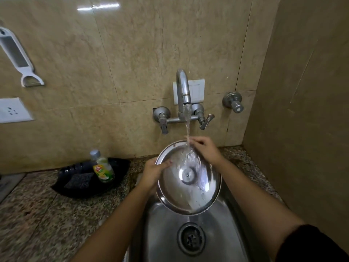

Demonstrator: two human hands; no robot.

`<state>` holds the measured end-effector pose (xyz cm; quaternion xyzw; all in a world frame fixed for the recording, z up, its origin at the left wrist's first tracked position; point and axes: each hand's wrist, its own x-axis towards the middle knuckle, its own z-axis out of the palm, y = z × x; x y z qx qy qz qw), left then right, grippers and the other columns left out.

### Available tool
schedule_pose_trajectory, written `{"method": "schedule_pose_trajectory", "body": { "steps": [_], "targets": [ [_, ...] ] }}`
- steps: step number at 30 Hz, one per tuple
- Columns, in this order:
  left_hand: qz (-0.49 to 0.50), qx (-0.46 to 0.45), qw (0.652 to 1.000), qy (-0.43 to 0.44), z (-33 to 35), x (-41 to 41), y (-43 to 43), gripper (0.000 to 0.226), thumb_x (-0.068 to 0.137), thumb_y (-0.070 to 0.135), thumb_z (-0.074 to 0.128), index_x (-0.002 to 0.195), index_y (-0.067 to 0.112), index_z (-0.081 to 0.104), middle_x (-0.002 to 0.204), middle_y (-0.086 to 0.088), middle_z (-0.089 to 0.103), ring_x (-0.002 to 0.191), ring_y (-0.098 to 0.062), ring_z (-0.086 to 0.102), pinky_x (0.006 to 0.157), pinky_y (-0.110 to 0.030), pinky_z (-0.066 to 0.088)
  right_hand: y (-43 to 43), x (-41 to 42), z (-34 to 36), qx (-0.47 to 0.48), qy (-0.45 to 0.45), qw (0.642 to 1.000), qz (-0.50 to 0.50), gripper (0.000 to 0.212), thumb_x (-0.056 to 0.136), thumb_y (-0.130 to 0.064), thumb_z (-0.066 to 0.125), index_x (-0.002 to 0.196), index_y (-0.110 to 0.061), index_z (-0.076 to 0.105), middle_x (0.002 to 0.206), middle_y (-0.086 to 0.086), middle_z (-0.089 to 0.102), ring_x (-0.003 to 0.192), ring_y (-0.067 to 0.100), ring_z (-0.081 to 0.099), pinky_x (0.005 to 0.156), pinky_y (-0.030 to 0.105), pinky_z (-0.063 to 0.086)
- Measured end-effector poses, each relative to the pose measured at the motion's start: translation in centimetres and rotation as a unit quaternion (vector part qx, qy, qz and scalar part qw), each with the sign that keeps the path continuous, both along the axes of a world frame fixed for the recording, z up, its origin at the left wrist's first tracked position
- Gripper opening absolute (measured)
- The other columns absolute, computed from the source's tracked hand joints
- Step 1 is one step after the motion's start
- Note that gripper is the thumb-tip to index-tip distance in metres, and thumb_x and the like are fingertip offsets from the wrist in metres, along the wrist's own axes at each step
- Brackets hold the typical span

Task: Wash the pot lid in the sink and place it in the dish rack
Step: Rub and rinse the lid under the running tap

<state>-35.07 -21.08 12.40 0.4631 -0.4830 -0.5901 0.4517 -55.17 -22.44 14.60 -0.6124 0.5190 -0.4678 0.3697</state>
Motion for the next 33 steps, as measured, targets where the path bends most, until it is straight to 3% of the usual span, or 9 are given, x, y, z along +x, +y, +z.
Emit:
{"method": "schedule_pose_trajectory", "body": {
  "steps": [2,7,13,16,20,24,28,31,33],
  "targets": [
    [0.000,0.045,0.999,0.018,-0.1,0.5,-0.2,0.012,0.081,0.006,0.069,0.093,0.004,0.072,0.092,-0.018,0.074,0.082,-0.032,0.069,0.082,-0.044,0.055,-0.2,-0.1,-0.2,-0.016,-0.011,0.999,-0.046,0.022,0.094,-0.021,0.054,0.112,-0.023,0.067,0.117,0.000,0.066,0.103,0.011,0.061,0.086,0.022,0.047],
    [-0.114,0.025,0.991,-0.059,1.1,0.1,-1.2,0.014,0.080,0.007,0.070,0.093,0.009,0.074,0.097,-0.020,0.073,0.088,-0.034,0.069,0.087,-0.044,0.053,-0.8,3.7,0.0,-0.088,0.221,0.968,0.081,0.024,0.089,-0.034,0.061,0.110,-0.029,0.070,0.083,-0.006,0.058,0.083,0.016,0.058,0.078,0.031,0.044],
    [-0.018,0.057,0.998,0.032,0.0,0.4,-0.1,0.021,0.082,0.010,0.068,0.100,-0.002,0.071,0.098,-0.023,0.072,0.086,-0.035,0.069,0.085,-0.046,0.054,-0.7,0.2,-1.1,-0.028,0.025,0.992,-0.119,0.016,0.091,-0.032,0.057,0.100,-0.031,0.070,0.092,-0.008,0.071,0.073,0.003,0.058,0.074,0.033,0.048],
    [-0.094,0.060,0.994,-0.006,1.0,0.5,-0.6,0.019,0.082,0.004,0.065,0.100,0.000,0.070,0.098,-0.022,0.070,0.086,-0.034,0.067,0.086,-0.043,0.052,-0.6,1.7,-0.8,-0.100,0.181,0.977,-0.057,0.026,0.093,-0.032,0.054,0.107,-0.019,0.071,0.096,0.002,0.068,0.083,0.009,0.052,0.078,0.032,0.040],
    [-0.116,-0.004,0.993,-0.029,1.7,-0.2,-0.8,0.019,0.083,-0.001,0.062,0.101,0.000,0.069,0.098,-0.021,0.069,0.090,-0.030,0.065,0.083,-0.037,0.051,0.2,4.6,0.0,-0.187,0.300,0.934,0.042,0.024,0.090,-0.034,0.059,0.105,-0.021,0.073,0.083,-0.010,0.056,0.084,0.007,0.047,0.075,0.028,0.034],
    [-0.036,0.013,0.999,-0.001,0.6,0.1,0.0,0.023,0.083,0.009,0.068,0.103,-0.002,0.070,0.092,-0.017,0.074,0.081,-0.029,0.070,0.075,-0.035,0.057,0.4,2.3,-2.2,-0.138,0.234,0.952,-0.139,0.024,0.095,-0.032,0.051,0.103,-0.019,0.071,0.092,0.000,0.064,0.084,0.015,0.056,0.069,0.027,0.036],
    [0.052,0.035,0.996,0.063,-1.0,0.0,1.0,0.021,0.084,0.019,0.069,0.096,0.002,0.073,0.094,-0.019,0.074,0.082,-0.031,0.071,0.078,-0.041,0.057,2.3,1.5,-6.0,-0.016,0.169,0.891,-0.421,0.028,0.099,-0.022,0.041,0.106,-0.010,0.065,0.103,0.011,0.067,0.097,0.029,0.059,0.070,0.032,0.038],
    [0.095,0.036,0.995,0.007,-1.7,-0.2,1.2,0.034,0.088,0.040,0.062,0.081,0.010,0.075,0.092,-0.023,0.073,0.083,-0.033,0.070,0.082,-0.049,0.056,2.6,2.5,-6.8,0.011,0.287,0.856,-0.430,0.038,0.099,-0.026,0.036,0.127,-0.008,0.054,0.129,0.014,0.057,0.119,0.030,0.050,0.094,0.041,0.040],
    [0.102,0.044,0.994,-0.017,-1.5,-0.6,1.6,0.045,0.092,0.046,0.053,0.080,0.008,0.075,0.090,-0.022,0.073,0.083,-0.033,0.070,0.083,-0.048,0.055,2.4,4.1,-6.1,-0.036,0.343,0.865,-0.364,0.051,0.098,-0.034,0.034,0.143,-0.010,0.036,0.148,0.010,0.041,0.137,0.026,0.036,0.111,0.045,0.028]
  ]
}}
